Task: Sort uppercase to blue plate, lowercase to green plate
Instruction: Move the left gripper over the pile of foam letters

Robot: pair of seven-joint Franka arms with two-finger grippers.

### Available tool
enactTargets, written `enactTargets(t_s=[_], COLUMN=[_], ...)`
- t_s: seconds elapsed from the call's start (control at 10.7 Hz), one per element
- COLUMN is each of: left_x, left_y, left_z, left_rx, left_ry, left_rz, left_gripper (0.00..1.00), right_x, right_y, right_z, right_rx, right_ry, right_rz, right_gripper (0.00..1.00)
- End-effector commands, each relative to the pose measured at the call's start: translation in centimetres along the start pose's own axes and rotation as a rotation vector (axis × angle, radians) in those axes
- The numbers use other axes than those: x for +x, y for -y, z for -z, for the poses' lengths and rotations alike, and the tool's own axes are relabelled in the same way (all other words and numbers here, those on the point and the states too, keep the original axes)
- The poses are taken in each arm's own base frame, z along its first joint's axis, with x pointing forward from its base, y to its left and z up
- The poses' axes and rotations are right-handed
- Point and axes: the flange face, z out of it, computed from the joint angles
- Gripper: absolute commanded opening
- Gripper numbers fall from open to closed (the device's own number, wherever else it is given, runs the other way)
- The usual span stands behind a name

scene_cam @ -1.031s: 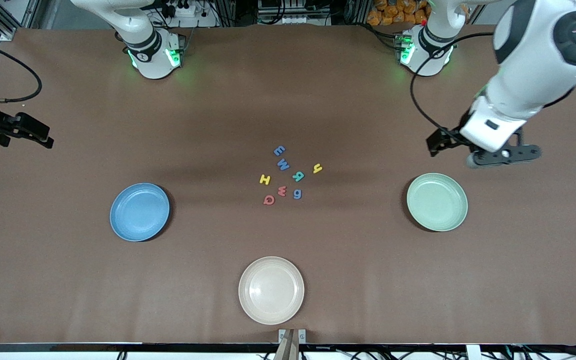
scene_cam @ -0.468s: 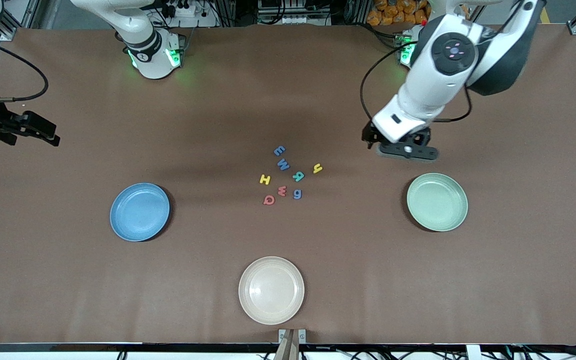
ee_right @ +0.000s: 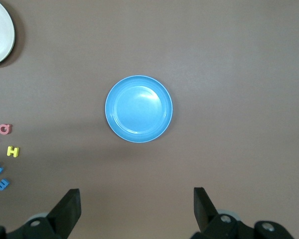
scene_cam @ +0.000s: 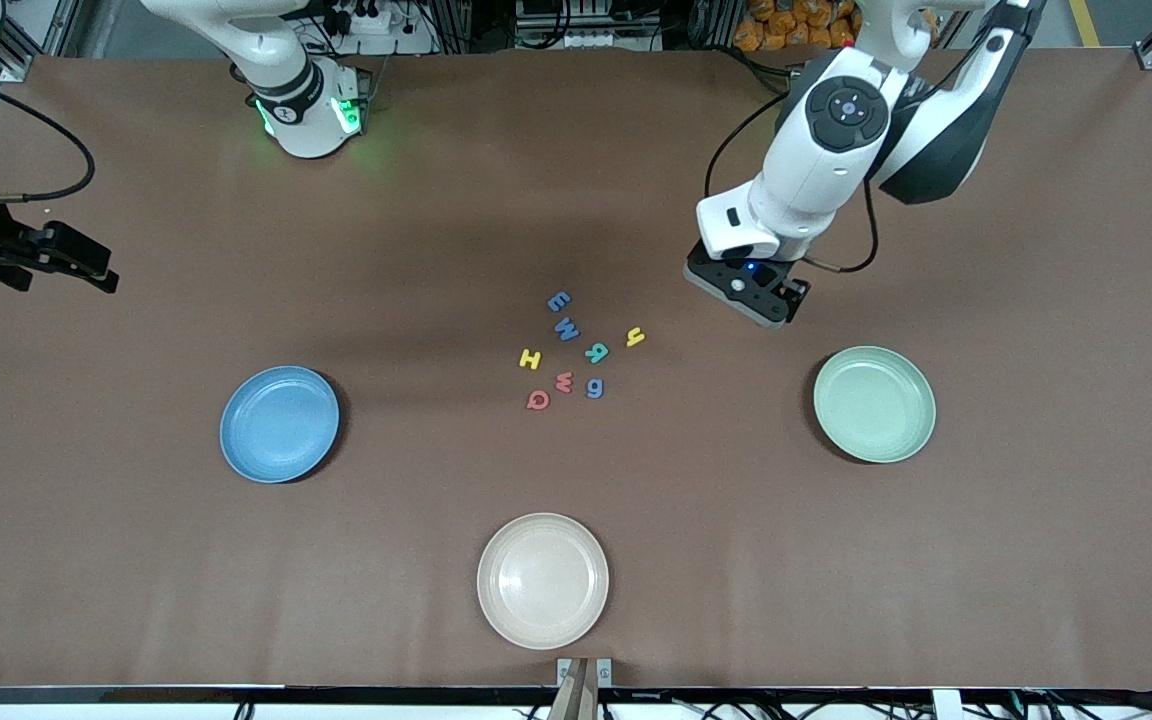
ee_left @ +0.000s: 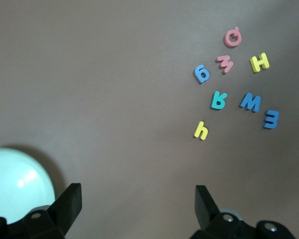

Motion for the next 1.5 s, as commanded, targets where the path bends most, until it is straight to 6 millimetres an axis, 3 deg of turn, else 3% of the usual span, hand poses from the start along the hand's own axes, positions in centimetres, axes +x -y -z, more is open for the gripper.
enactTargets(t_s=[0.0,0.09,0.28,0.47,0.75,1.41], left_x=[-1.0,-1.0,-0.9,-0.9,-1.1,-1.9], left_y=[-2.5,-3.8,-6.5,-7.1,-8.7,-10.8], left_z=[-3.0,-3.9,-5.8,-8.1,-10.3,-16.4], left_rx=[0.025,0.013,-0.021,0.0,0.006,-0.016], left_ry=[-0.042,-0.029,-0.016,-0.013,-0.018,-0.019], left_rz=[-0.163,-0.19,-0.235,-0.308,-0.39,-0.509], left_gripper=[1.0,1.0,1.0,0.99,0.94,0.86], right_x=[-0.6,-0.7,-0.7,-0.6,-0.5,-0.6], right_y=[0.1,0.2,0.0,0.0,0.1,0.5], right_z=[1.3,1.5,1.6,1.7,1.5,2.0], right_rx=[0.028,0.036,0.039,0.039,0.048,0.07], right_ry=[-0.016,-0.018,-0.021,-0.021,-0.017,-0.025], right_rz=[0.006,0.006,0.003,0.002,0.002,0.004], right_gripper=[1.0,0.99,0.87,0.76,0.76,0.58])
